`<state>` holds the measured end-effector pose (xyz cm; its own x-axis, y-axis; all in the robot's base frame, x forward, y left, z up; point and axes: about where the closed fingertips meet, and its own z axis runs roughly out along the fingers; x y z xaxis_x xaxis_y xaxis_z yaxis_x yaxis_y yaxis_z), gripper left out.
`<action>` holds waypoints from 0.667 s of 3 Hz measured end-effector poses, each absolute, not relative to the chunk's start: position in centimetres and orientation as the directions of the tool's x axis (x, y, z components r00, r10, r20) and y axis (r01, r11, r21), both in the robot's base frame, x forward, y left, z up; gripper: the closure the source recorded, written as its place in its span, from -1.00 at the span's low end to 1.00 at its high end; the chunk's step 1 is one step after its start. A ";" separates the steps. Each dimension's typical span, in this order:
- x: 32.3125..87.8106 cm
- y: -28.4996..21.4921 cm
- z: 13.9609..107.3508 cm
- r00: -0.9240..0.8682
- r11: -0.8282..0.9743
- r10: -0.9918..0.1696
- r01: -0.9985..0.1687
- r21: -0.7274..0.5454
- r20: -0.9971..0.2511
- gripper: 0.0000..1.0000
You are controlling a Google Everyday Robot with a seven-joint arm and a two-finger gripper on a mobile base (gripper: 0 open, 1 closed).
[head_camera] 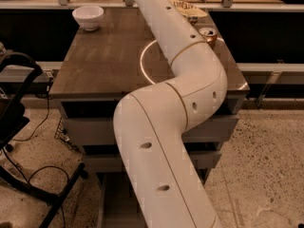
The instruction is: Place water bottle into white bowl
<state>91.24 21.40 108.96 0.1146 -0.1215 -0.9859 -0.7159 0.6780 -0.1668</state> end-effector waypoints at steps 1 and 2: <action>92.5 21.7 108.3 0.114 0.694 -0.094 -0.705 -0.147 -0.989 1.00; 93.2 22.3 107.2 0.099 0.701 -0.092 -0.700 -0.135 -0.991 1.00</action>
Offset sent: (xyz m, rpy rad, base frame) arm 0.1129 0.0176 0.0135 0.0318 0.0319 -0.0370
